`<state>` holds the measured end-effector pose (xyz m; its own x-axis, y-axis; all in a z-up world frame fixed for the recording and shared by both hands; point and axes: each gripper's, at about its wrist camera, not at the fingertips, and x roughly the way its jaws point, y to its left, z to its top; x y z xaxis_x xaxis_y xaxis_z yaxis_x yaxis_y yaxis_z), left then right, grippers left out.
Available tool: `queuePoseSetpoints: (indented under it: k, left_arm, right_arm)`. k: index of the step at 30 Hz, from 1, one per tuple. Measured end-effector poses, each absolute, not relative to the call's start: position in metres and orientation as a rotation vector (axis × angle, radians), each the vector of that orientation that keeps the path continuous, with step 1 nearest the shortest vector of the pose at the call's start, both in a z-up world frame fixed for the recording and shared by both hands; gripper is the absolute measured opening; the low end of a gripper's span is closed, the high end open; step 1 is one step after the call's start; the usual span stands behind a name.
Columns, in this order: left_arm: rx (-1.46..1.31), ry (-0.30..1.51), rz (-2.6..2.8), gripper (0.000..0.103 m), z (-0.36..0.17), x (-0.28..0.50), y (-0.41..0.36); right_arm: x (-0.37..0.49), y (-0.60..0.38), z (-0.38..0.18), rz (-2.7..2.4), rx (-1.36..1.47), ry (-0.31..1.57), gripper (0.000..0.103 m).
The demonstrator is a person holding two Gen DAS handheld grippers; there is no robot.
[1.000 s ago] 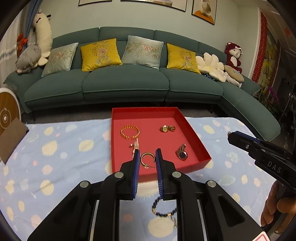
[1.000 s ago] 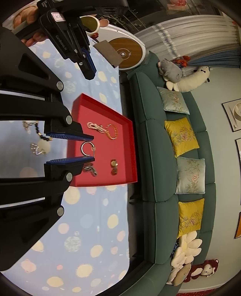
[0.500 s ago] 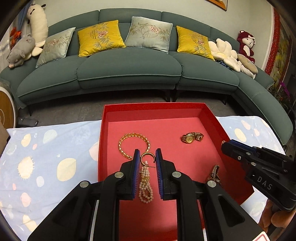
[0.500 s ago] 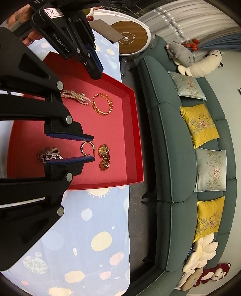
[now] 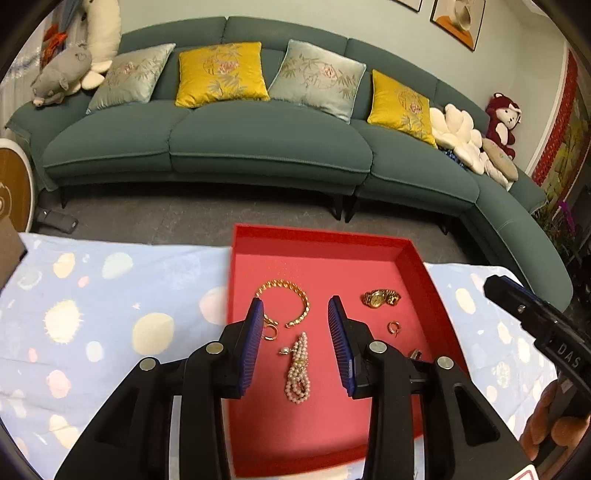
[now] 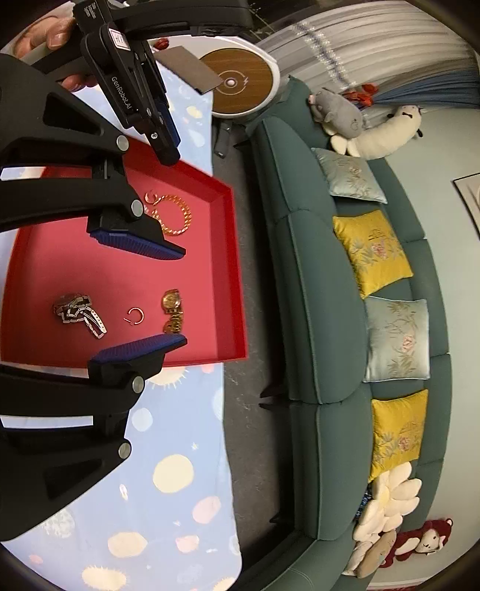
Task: Organize jewelry
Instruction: 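Open both tools to drop the earrings into the red box, then move both tools back toward the remaining jewelry on the cloth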
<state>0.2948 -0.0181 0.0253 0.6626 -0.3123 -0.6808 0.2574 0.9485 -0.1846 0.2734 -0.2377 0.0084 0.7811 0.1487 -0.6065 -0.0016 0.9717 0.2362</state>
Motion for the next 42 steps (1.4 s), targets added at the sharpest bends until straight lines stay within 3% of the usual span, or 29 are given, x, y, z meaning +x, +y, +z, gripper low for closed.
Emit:
queuePoseSetpoints:
  k: [4,10,19,30,42]
  left_arm:
    - [-0.063,0.704,-0.309,0.035,0.071,0.25,0.009]
    - [-0.108,0.713,-0.293,0.037,0.082,0.182,0.036]
    - [-0.124,0.824,-0.27,0.037,0.024,0.116,0.038]
    - [-0.079,0.853,-0.3,0.037,-0.007,0.109,0.019]
    - [-0.067,0.881,-0.291,0.037,-0.019,0.109,0.022]
  right_arm:
    - [0.224,-0.249,0.061,0.069,0.243,0.576,0.053]
    - [0.132,-0.253,0.082,0.011,0.181,0.495,0.053]
    - [0.063,-0.261,0.037,-0.014,0.172,0.598,0.053]
    - [0.096,-0.246,-0.051,-0.023,0.124,0.815,0.053]
    - [0.12,-0.241,-0.094,-0.036,0.106,0.916,0.052]
